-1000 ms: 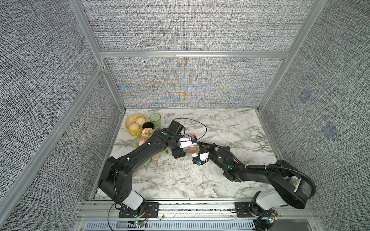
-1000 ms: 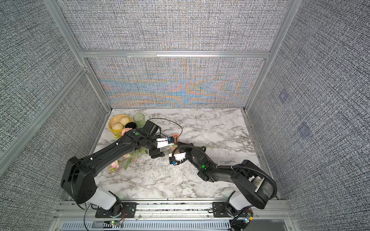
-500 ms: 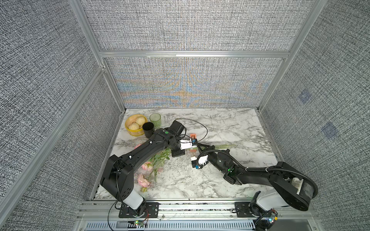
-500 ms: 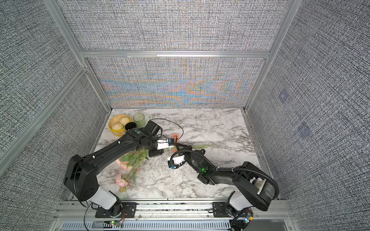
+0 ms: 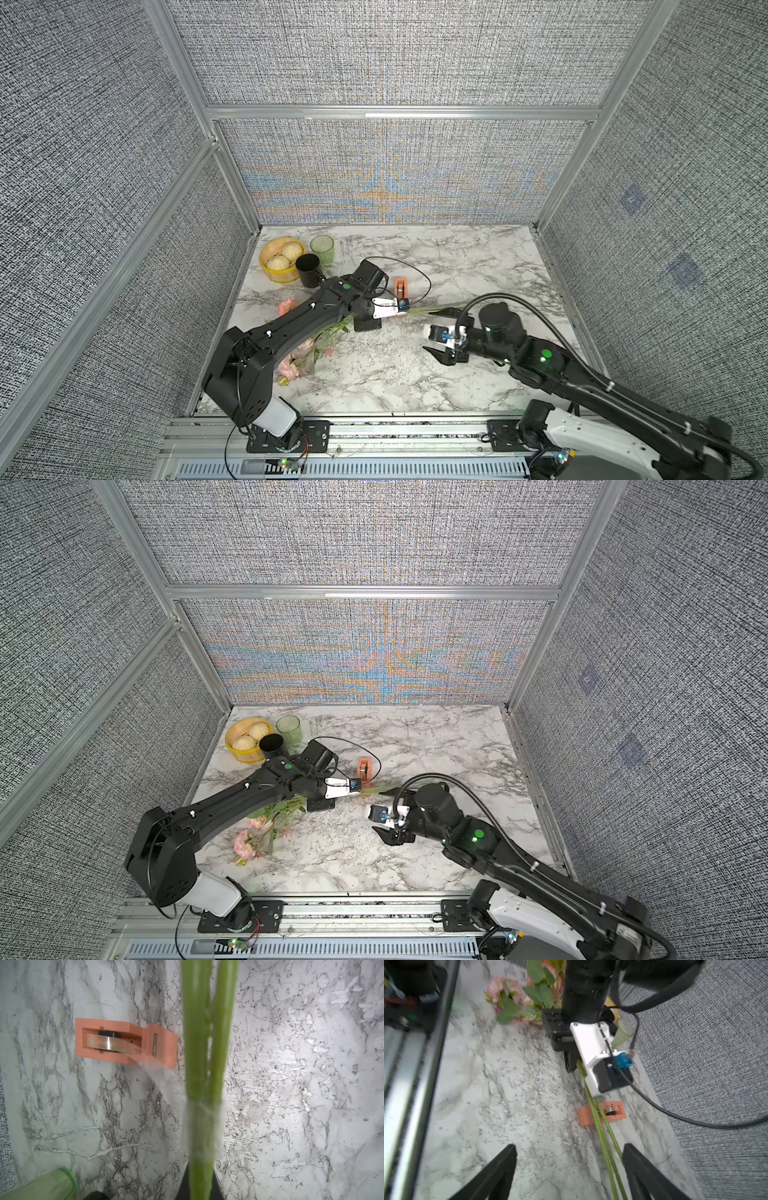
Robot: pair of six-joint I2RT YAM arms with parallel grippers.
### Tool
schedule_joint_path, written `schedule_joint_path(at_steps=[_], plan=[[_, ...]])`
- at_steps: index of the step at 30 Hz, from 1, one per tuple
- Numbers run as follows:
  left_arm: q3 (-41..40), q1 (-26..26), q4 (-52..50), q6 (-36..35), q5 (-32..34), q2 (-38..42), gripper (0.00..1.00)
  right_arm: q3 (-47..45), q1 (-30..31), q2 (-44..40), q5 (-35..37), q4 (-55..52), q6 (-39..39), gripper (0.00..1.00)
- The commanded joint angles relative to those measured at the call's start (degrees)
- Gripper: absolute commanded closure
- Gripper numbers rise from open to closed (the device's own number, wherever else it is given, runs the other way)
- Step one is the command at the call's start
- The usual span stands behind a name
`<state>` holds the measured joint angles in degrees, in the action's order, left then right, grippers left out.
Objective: Wrap bouquets with tape
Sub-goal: Wrap the tape around the bouquet.
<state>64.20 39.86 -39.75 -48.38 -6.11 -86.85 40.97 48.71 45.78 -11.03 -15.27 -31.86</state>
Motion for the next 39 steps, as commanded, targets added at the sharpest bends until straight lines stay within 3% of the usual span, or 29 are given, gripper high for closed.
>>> schedule_joint_path(at_steps=[1,4,6,10,16,19,24,33,39], plan=[[-2.31,1.41,2.66,-1.86,-0.72,1.93,1.00,1.15,-1.95,-4.98,-2.58,-3.04,19.68,0.08],[-3.75,3.57,0.98,-2.07,-1.80,2.89,1.00,4.28,-7.18,-5.82,7.65,1.09,35.56,0.05],[-4.38,4.68,-0.72,-2.18,-2.76,2.90,1.00,9.70,-13.36,1.14,9.96,-2.80,48.70,0.06],[-4.79,6.01,-3.01,-1.71,-1.86,0.66,1.00,19.06,-22.60,13.19,6.65,-11.96,64.38,0.09],[-3.43,6.20,-4.83,-0.75,-0.83,-5.31,1.00,13.92,-26.47,22.10,-2.65,-0.75,80.46,0.15],[-3.91,6.30,-4.29,-1.28,-1.17,-6.39,1.00,10.96,-26.18,27.50,-10.28,6.53,85.52,0.18],[-3.22,6.55,-4.25,-2.37,-0.94,-7.84,1.00,7.04,-23.66,36.42,-16.77,20.54,90.55,0.26],[-2.42,7.08,-4.81,-2.51,-1.01,-8.78,1.00,5.76,-18.87,48.31,-20.33,33.61,95.58,0.34],[0.19,7.17,-8.51,-2.03,-1.30,-9.40,1.00,5.50,-17.30,51.28,-20.25,36.09,96.89,0.39]])
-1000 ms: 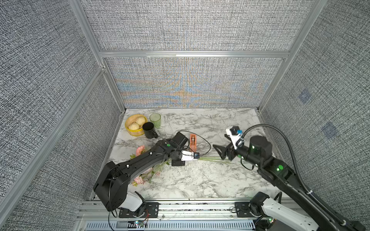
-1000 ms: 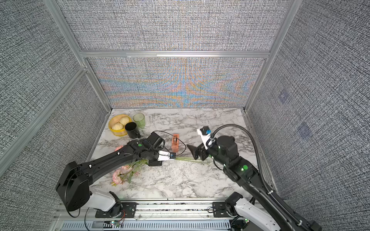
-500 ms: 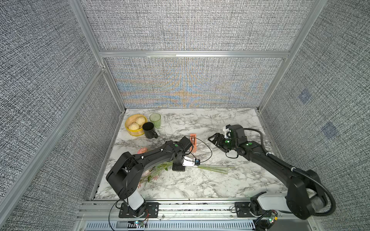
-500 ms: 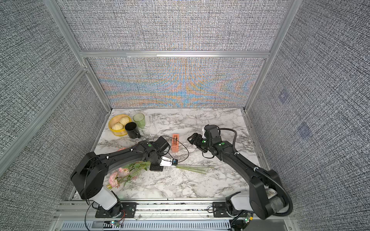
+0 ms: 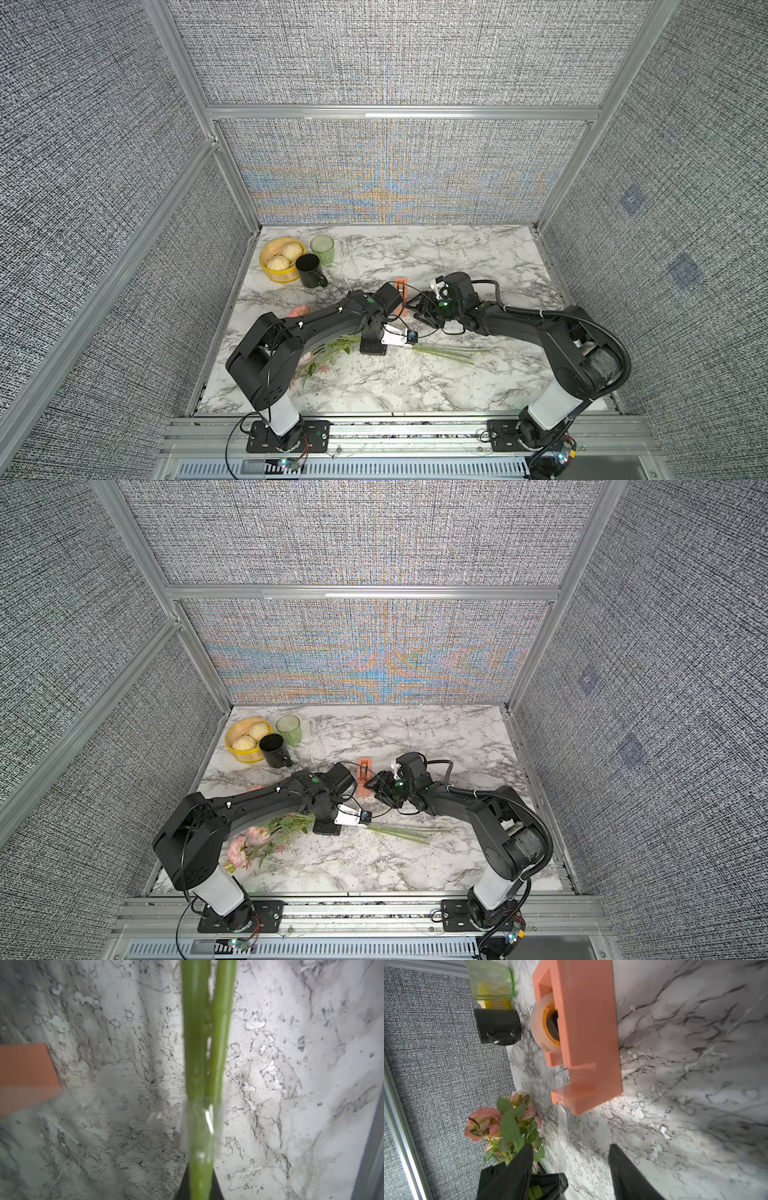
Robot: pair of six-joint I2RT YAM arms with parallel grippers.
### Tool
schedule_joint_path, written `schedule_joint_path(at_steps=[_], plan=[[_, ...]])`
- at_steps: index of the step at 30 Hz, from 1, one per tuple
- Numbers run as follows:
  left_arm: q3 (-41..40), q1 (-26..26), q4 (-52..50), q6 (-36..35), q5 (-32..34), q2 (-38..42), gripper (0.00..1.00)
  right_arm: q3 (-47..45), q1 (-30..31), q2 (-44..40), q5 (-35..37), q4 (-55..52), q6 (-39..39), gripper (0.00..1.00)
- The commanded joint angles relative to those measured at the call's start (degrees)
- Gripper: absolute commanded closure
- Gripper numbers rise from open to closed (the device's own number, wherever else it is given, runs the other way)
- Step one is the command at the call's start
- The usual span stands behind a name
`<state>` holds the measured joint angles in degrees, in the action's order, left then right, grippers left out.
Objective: Wrap bouquets with tape
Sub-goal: Wrap the tape around the bouquet.
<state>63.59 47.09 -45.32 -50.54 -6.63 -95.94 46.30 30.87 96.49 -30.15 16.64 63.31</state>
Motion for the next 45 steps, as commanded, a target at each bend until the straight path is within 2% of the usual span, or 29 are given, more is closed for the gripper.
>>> schedule_joint_path(at_steps=[1,11,16,20,25,34,45], plan=[[1.13,-0.07,-3.57,0.39,-0.66,-0.51,1.00,0.15,0.63,0.84,-1.22,4.63,1.90,0.40],[2.15,-0.06,-4.62,0.62,-1.44,-2.41,1.00,-0.18,1.43,4.80,-0.96,8.98,4.28,0.47],[2.41,-0.06,-4.45,0.62,-1.46,-2.69,1.00,0.18,1.44,6.27,-0.61,10.13,4.55,0.55],[2.50,-0.07,-4.56,0.80,-1.19,-3.24,1.00,-0.23,1.47,7.89,-0.70,12.89,5.78,0.66],[2.85,-0.07,-4.68,1.19,-0.84,-4.17,1.00,-0.38,1.31,8.54,-0.72,13.22,5.69,0.73],[3.27,-0.07,-4.84,1.50,0.11,-4.85,1.00,0.01,1.21,9.95,-1.34,14.61,7.09,0.75],[3.82,-0.07,-5.13,2.02,0.83,-5.92,1.00,-1.48,1.21,12.40,0.09,14.43,8.87,0.94]])
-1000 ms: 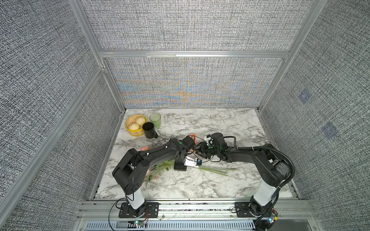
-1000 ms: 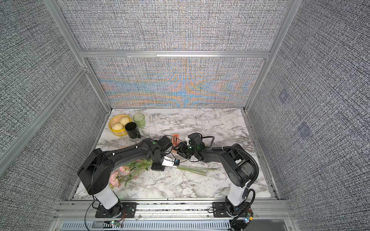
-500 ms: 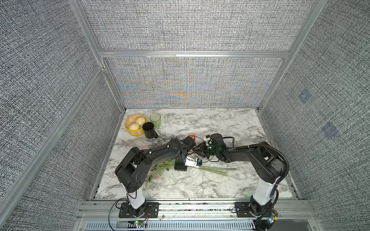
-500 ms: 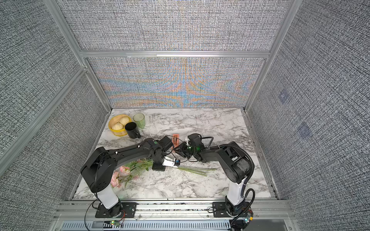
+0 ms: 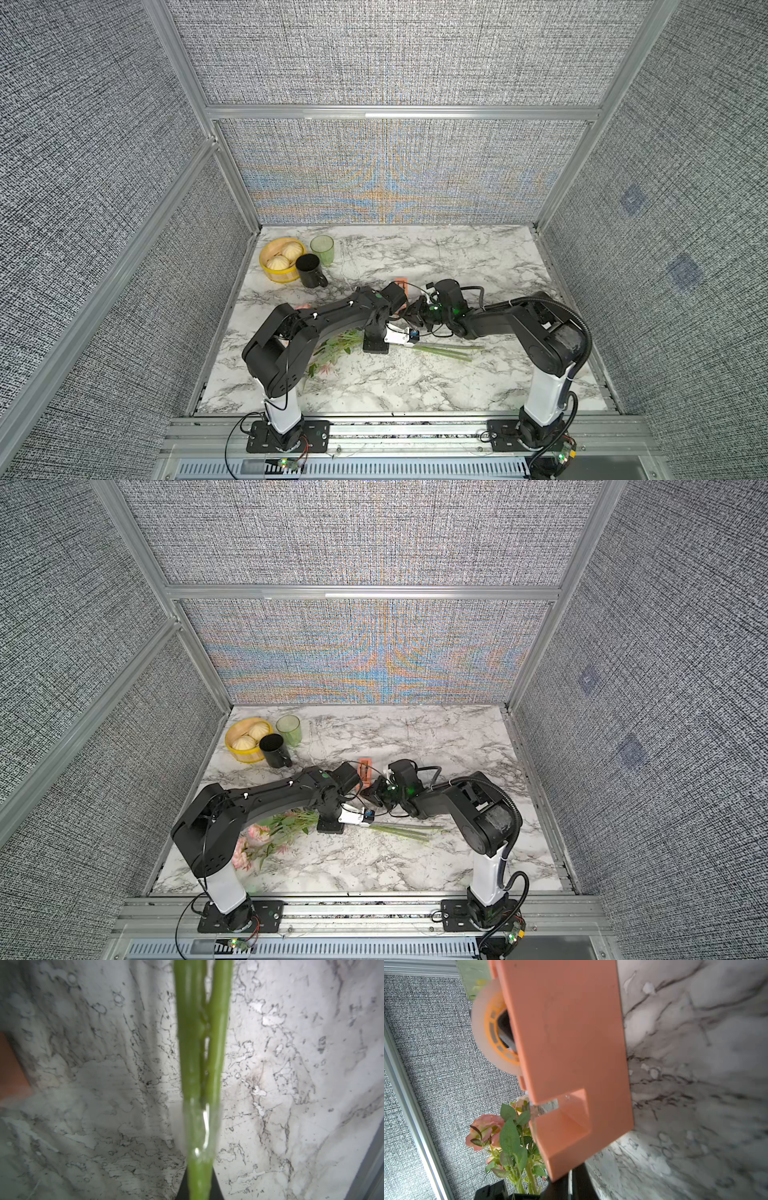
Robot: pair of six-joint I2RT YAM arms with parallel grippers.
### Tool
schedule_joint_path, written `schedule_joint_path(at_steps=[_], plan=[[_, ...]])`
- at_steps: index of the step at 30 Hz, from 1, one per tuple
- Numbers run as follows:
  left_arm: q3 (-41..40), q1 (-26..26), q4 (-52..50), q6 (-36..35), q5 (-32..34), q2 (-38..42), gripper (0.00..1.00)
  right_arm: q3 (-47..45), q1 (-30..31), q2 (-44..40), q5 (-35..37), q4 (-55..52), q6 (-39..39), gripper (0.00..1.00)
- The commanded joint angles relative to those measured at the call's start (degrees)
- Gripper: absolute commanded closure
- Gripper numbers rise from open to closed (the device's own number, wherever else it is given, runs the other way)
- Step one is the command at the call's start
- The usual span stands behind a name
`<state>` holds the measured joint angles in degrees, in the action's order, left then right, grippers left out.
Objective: Wrap bouquets with tape
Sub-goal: Wrap the tape around the bouquet.
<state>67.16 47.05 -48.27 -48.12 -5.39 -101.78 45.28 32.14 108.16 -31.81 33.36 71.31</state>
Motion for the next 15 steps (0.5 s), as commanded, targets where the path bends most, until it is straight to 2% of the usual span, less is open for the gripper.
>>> schedule_joint_path(at_steps=[1,4,15], plan=[[0.26,-0.02,-2.20,-0.40,-0.33,-0.09,1.00,-0.62,-0.06,0.78,1.84,-2.67,1.01,0.96],[0.19,0.00,-2.03,-0.40,-0.06,-0.06,1.00,-1.30,-0.15,0.40,2.67,-4.13,0.97,1.00],[-0.18,-0.02,-1.30,0.31,1.74,0.04,1.00,-2.47,0.02,1.08,2.87,-7.30,0.63,1.00]])
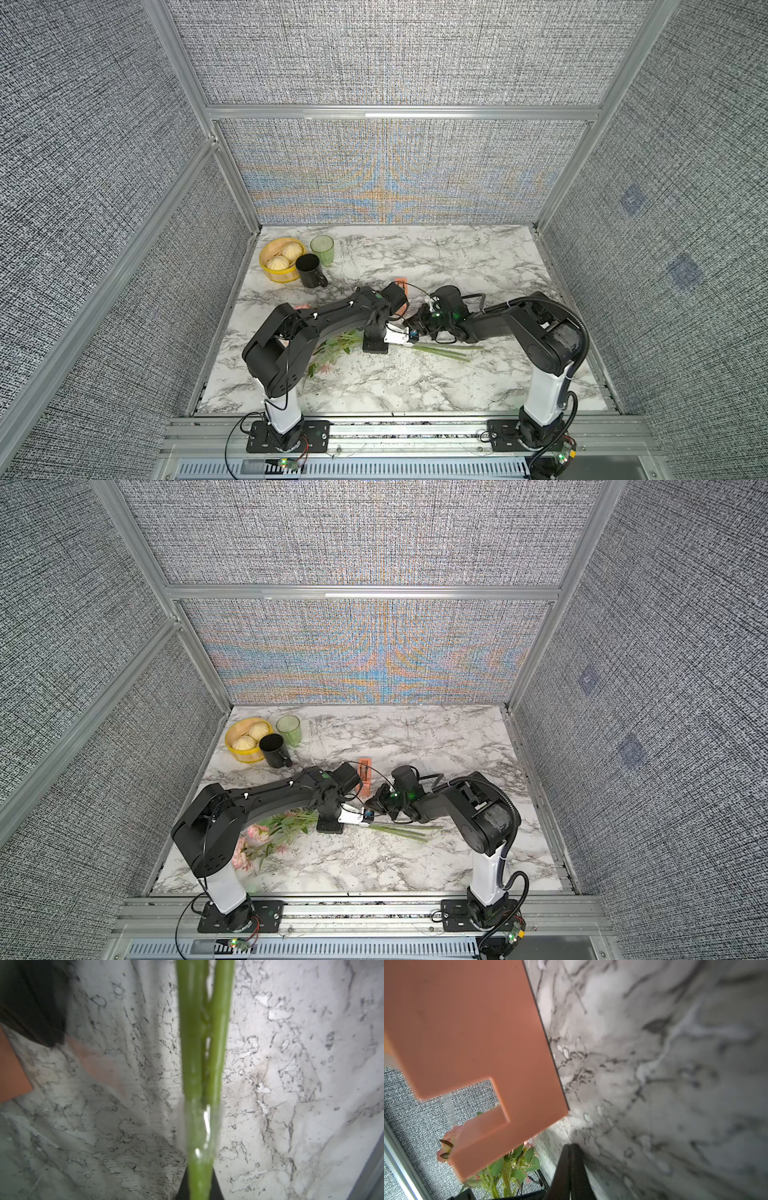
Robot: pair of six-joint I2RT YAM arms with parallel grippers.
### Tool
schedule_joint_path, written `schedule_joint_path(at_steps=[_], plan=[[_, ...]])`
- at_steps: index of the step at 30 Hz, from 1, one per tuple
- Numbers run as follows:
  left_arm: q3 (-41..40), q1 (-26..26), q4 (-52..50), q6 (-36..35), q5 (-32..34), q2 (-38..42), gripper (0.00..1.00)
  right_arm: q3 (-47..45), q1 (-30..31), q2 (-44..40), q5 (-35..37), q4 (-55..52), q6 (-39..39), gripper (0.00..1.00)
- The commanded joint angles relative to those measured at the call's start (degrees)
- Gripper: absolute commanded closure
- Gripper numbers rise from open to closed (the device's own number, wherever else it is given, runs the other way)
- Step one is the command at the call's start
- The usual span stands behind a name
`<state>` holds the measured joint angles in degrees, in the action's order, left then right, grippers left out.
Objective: Wrap bouquets with tape
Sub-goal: Wrap the tape around the bouquet.
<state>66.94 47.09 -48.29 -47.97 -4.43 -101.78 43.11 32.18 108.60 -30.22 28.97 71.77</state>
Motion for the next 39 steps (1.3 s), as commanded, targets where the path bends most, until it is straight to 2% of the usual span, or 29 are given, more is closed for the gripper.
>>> schedule_joint_path(at_steps=[1,3,5,8,13,19,25,28,31,37,39], plan=[[0.04,-0.06,-1.29,0.22,0.95,0.14,1.00,-0.58,-0.02,0.62,1.04,-2.31,0.28,1.00],[0.25,-0.06,-1.37,0.50,1.17,0.54,1.00,-0.69,-0.10,-0.03,0.32,-2.38,0.18,1.00],[0.43,-0.06,-1.28,0.50,1.26,1.62,1.00,-0.27,-0.56,-2.07,-0.98,-4.16,-1.29,0.85],[0.82,-0.06,-1.28,0.33,0.83,4.56,1.00,1.29,-1.88,-6.94,-2.04,-11.38,-5.76,0.69],[2.52,-0.07,-1.97,0.33,0.47,10.25,1.00,3.55,-4.79,-13.87,-4.08,-23.90,-13.84,0.53],[5.82,-0.07,-5.10,1.69,1.13,13.67,1.00,5.02,-11.25,-19.87,-7.47,-32.23,-23.19,0.48],[6.28,-0.07,-4.19,6.22,3.00,17.63,1.00,7.58,-21.47,-28.01,-7.56,-43.66,-32.46,0.44],[6.21,-0.07,-1.78,10.43,6.47,19.63,1.00,8.40,-27.42,-33.76,-6.34,-48.59,-38.22,0.43],[6.53,-0.06,-1.19,11.66,8.48,20.13,1.00,9.34,-30.07,-41.63,-1.98,-51.65,-46.03,0.39],[7.79,-0.70,-1.17,12.45,9.08,17.10,1.00,3.94,-30.07,-60.59,9.27,-44.00,-56.77,0.31],[8.60,-1.36,-1.50,12.60,8.75,15.68,1.00,0.01,-29.66,-66.62,7.92,-37.85,-62.13,0.31]])
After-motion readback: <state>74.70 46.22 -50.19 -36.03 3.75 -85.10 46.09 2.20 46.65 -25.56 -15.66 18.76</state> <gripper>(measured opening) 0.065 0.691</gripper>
